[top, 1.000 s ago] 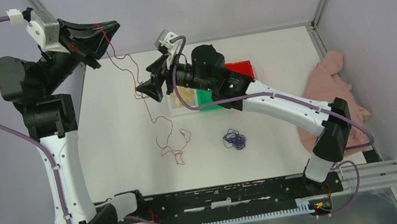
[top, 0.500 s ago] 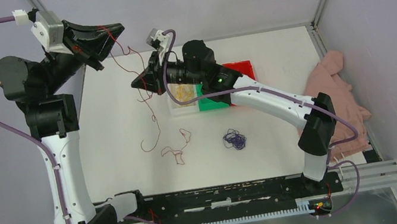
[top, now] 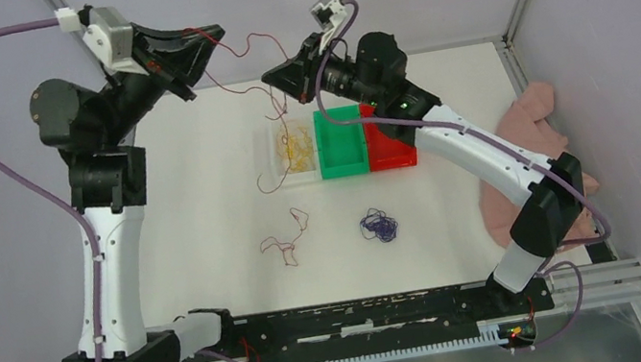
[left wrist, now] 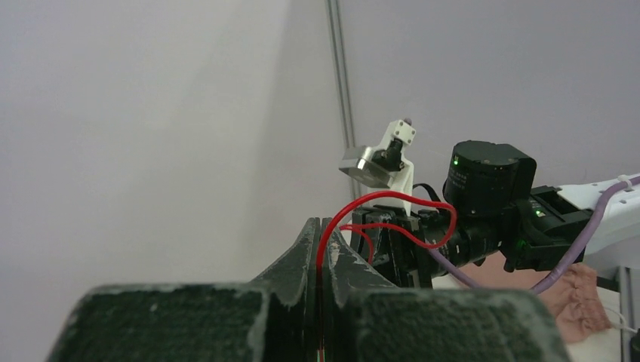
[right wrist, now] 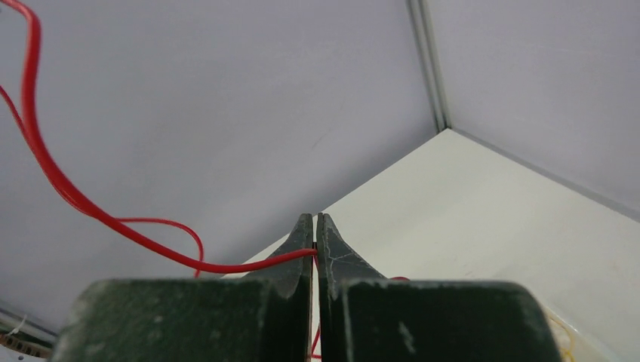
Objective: Untangle the cables
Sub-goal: Place the cable in the bin.
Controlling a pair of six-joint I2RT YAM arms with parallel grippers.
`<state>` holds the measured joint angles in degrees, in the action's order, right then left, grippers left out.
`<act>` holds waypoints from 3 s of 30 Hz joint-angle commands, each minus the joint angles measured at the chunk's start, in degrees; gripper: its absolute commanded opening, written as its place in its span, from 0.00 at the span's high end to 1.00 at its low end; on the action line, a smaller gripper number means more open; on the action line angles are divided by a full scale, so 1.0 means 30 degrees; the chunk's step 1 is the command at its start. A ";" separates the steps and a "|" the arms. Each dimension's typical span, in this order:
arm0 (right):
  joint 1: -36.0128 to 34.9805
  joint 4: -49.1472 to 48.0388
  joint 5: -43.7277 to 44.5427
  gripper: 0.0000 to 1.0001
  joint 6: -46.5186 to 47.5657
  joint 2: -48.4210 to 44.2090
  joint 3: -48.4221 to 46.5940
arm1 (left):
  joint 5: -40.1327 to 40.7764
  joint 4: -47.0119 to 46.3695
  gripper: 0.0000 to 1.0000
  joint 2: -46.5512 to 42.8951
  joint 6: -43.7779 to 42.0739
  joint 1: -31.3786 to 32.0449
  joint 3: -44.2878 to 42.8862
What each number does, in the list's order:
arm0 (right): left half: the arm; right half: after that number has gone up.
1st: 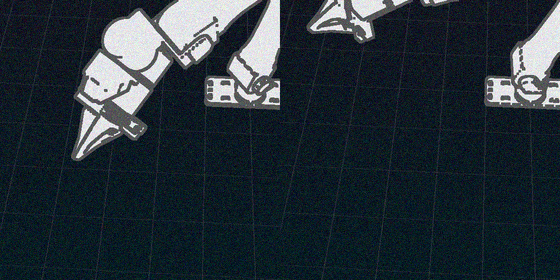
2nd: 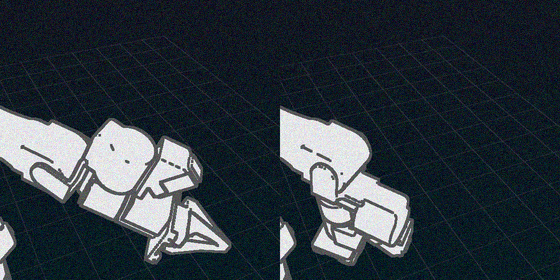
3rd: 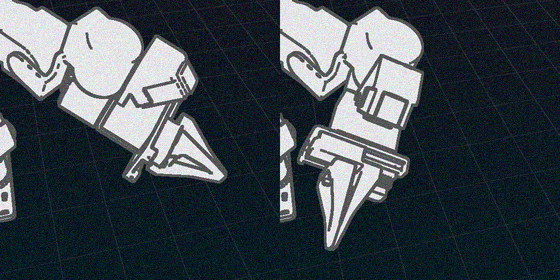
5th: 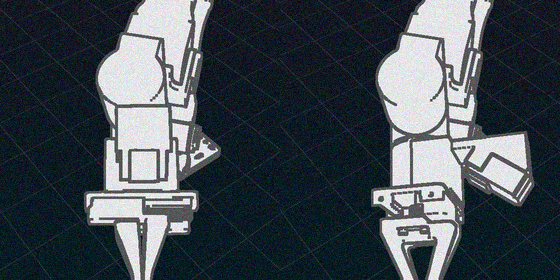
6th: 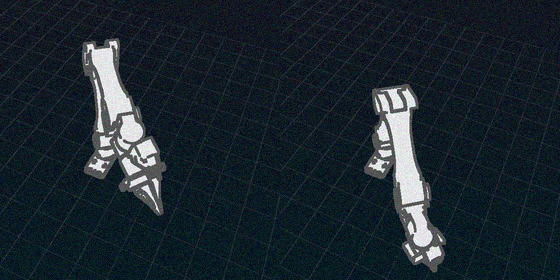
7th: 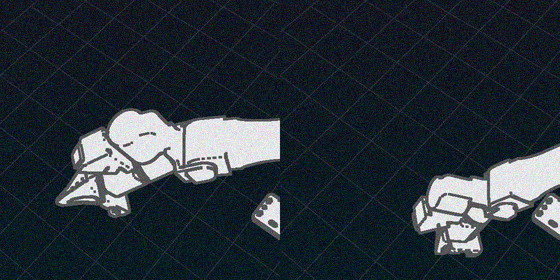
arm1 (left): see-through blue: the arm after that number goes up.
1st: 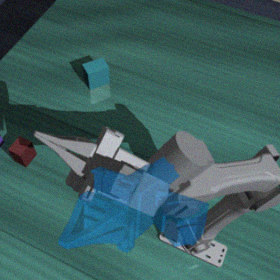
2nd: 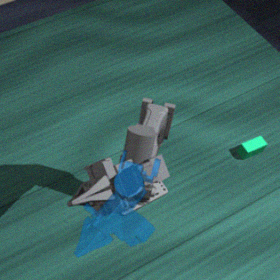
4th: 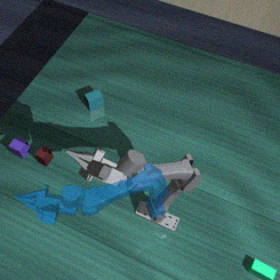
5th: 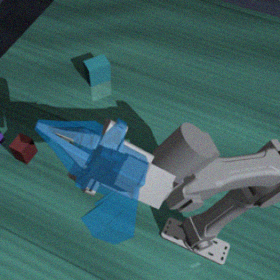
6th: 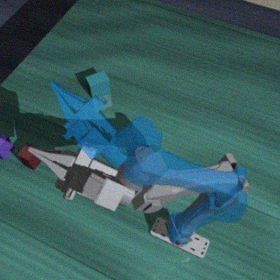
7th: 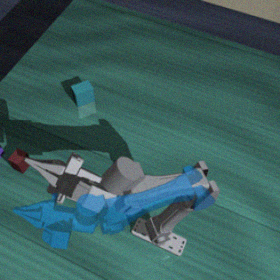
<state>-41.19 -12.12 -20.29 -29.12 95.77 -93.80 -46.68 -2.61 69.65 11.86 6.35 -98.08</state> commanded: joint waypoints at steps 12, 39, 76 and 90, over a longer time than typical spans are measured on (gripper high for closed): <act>0.4315 0.0547 0.2722 1.00 0.2374 -0.6152 0.4538 | 0.6154 0.3837 0.97 0.8831 -0.4812 0.8678 -0.8357; 1.0529 -0.1442 0.4046 1.00 0.1760 -0.3366 0.7876 | 0.6518 -0.0955 0.97 1.8615 -0.4218 1.0364 -1.3400; 1.1446 0.7023 0.9222 0.60 -0.0744 -0.4762 1.1120 | 1.1913 0.7773 0.97 1.8933 -1.2124 1.1359 -0.7248; 1.2959 0.3669 0.3180 0.67 -0.4814 -0.3651 1.0965 | 1.3157 0.8443 0.97 1.7871 -1.2281 1.1213 -0.4579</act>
<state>-2.22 6.72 -7.53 -38.44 81.84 -59.53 -7.62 23.81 128.27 -22.59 40.93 -116.03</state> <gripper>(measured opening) 0.361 0.046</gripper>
